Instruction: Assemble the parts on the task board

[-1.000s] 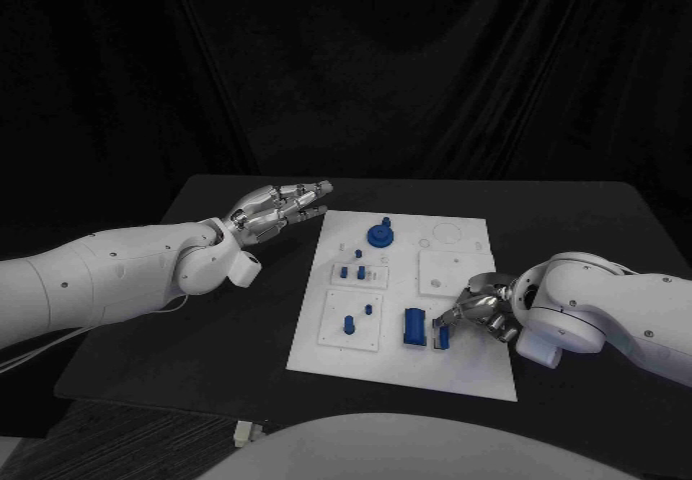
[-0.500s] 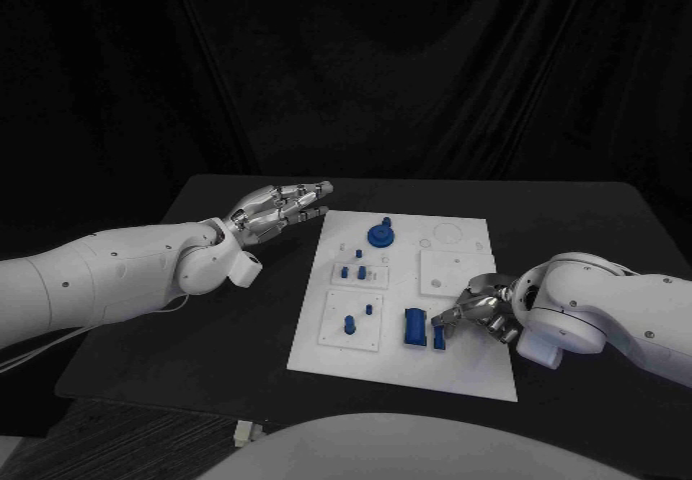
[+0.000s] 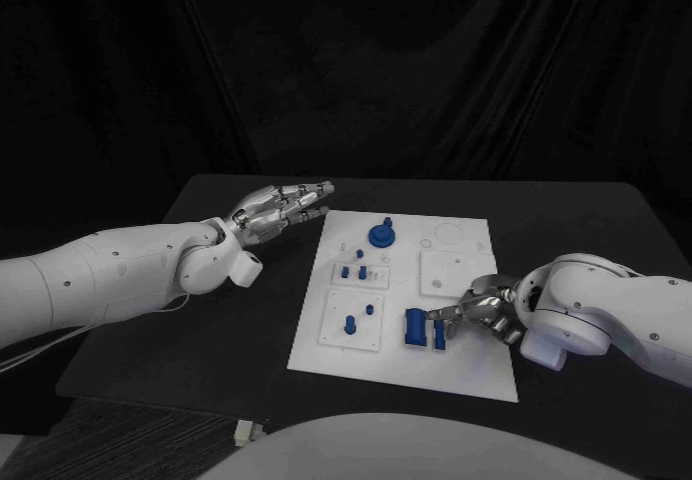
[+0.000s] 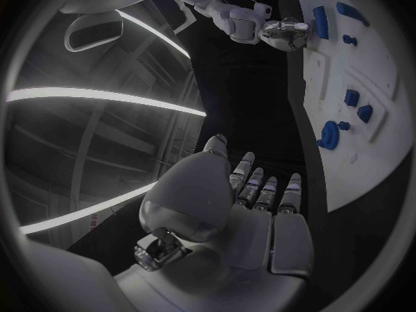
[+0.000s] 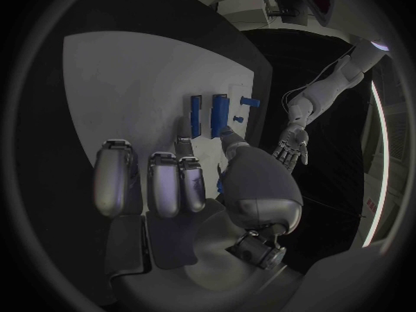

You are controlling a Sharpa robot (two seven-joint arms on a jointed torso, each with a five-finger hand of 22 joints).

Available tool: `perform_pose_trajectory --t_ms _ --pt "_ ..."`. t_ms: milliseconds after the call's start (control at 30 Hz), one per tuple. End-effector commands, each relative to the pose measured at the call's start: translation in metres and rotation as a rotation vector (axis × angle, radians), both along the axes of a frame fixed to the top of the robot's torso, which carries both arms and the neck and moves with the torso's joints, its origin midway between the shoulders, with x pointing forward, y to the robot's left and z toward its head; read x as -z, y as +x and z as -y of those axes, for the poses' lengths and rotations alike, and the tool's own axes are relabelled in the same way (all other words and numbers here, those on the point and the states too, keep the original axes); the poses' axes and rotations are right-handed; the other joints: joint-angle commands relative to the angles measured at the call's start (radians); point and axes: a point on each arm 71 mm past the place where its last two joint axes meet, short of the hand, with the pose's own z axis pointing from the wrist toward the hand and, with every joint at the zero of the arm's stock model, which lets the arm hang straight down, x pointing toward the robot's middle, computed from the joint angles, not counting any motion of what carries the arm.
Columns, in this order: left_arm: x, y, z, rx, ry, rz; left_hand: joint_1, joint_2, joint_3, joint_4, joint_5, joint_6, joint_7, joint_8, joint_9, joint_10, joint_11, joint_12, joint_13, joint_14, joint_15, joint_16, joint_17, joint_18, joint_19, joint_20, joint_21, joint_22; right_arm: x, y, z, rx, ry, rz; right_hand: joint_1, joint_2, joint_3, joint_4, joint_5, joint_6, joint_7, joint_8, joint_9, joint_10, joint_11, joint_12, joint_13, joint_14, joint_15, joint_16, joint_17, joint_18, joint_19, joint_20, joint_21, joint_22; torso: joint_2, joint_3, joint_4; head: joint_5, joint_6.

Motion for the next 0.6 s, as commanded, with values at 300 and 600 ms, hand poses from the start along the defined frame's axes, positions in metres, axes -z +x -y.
perform_pose_trajectory --t_ms 300,600 --pt "-0.001 -0.001 0.000 0.003 -0.016 0.000 0.013 0.001 0.001 -0.007 0.005 0.002 0.005 0.006 0.001 0.007 -0.001 0.005 0.001 0.007 0.000 0.001 0.001 0.020 0.005 0.005 0.004 0.001 -0.020 0.000 0.015 0.063 0.030 0.080 -0.050 0.032 -0.123 0.130 0.019 0.018 -0.006 0.031 0.003 0.103 -0.006 0.003 0.263 0.077 -0.009 0.002 0.100 0.006 0.019 0.002 0.002 0.193 -0.001 0.0001 -0.0003 -0.001 0.000" --pt "-0.001 0.000 0.001 0.004 -0.018 0.002 0.013 0.001 0.001 -0.008 0.005 0.004 0.005 0.007 0.001 0.008 0.000 0.006 0.001 0.007 0.000 0.001 0.001 0.020 0.005 0.005 0.004 0.001 -0.037 -0.001 0.021 0.084 0.115 0.120 -0.111 0.125 -0.236 0.187 0.035 0.027 -0.010 0.040 -0.003 0.103 -0.010 0.003 0.263 0.079 -0.012 0.007 0.110 0.004 0.022 -0.002 0.012 0.196 0.000 0.0002 -0.0001 -0.005 0.000"
